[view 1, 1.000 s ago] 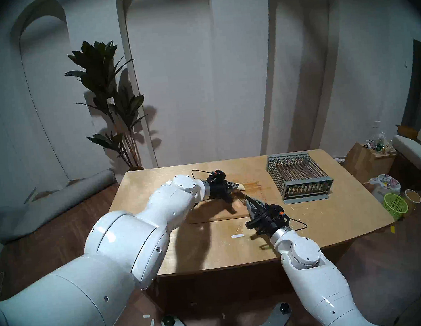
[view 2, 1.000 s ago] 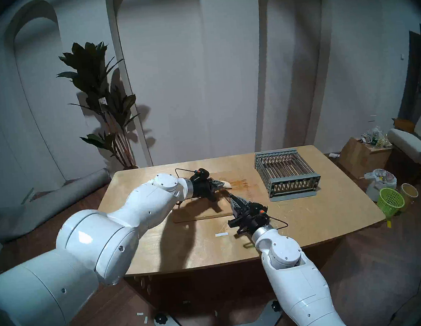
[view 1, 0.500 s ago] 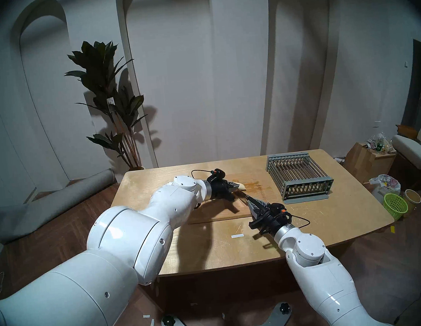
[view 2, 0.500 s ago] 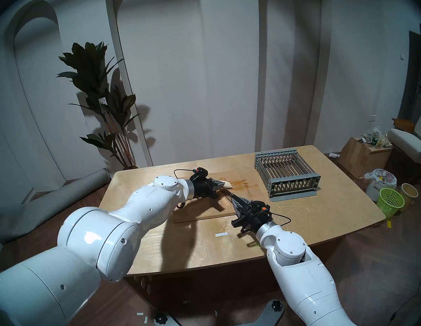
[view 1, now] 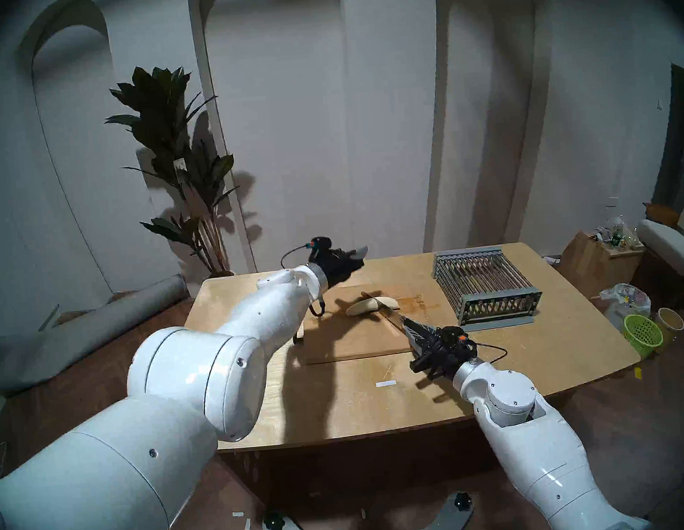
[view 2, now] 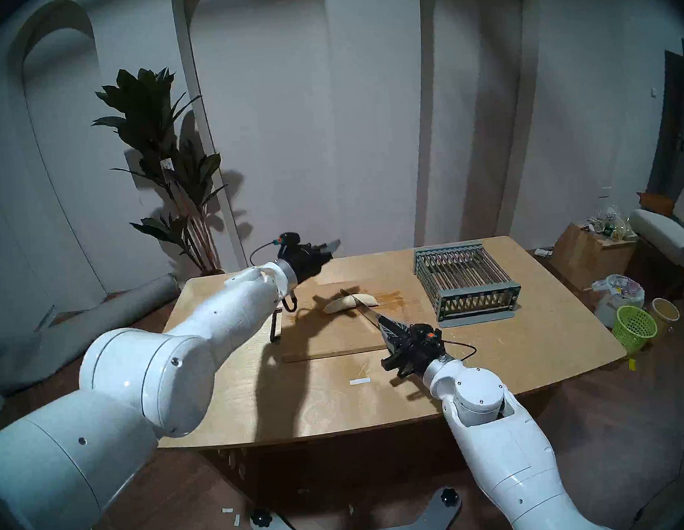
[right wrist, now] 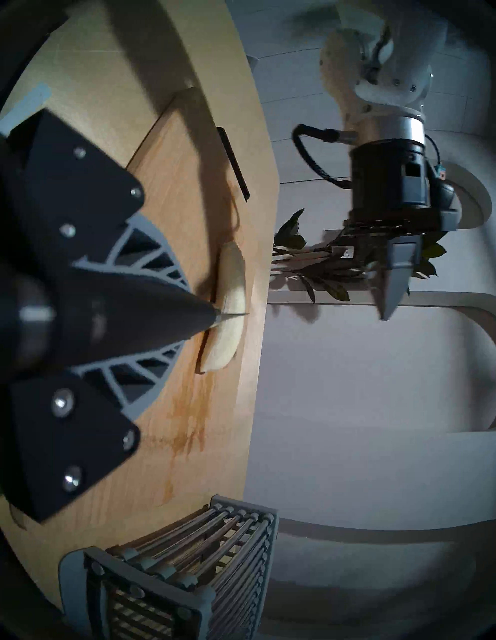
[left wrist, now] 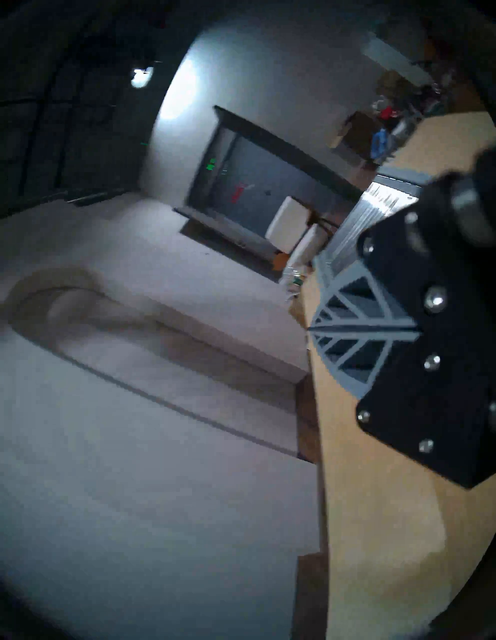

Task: Cut the banana into four pieces on the cutting board

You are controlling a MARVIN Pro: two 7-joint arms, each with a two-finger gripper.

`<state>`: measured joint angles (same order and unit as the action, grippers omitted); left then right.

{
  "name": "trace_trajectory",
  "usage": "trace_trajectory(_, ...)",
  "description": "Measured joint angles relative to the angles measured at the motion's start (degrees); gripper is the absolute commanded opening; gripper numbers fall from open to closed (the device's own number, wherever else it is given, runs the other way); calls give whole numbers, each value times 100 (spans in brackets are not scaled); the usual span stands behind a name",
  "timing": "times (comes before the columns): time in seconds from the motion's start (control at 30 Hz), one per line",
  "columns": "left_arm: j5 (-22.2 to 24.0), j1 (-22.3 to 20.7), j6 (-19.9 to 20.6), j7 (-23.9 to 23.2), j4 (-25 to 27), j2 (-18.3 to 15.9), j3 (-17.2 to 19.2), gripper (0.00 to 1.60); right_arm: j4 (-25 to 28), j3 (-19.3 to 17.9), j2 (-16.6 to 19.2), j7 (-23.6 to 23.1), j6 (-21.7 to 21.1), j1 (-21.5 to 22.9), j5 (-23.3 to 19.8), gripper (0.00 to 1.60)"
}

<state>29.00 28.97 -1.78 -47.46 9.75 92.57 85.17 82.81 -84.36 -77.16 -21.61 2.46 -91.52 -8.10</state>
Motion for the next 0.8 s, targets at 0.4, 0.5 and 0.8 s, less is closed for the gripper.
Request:
trace_trajectory(0.4, 1232, 26, 489, -977, 207, -177, 1077, 0, -30, 129, 676, -579, -423, 62, 676, 0)
trace_trajectory(0.5, 1356, 76, 659, -1199, 240, -179, 1187, 0, 68, 160, 897, -746, -489, 120, 897, 0)
trace_trajectory(0.8, 1476, 215, 989, -1599, 369, -156, 1285, 0, 371, -54, 1201, -999, -632, 274, 1007, 0)
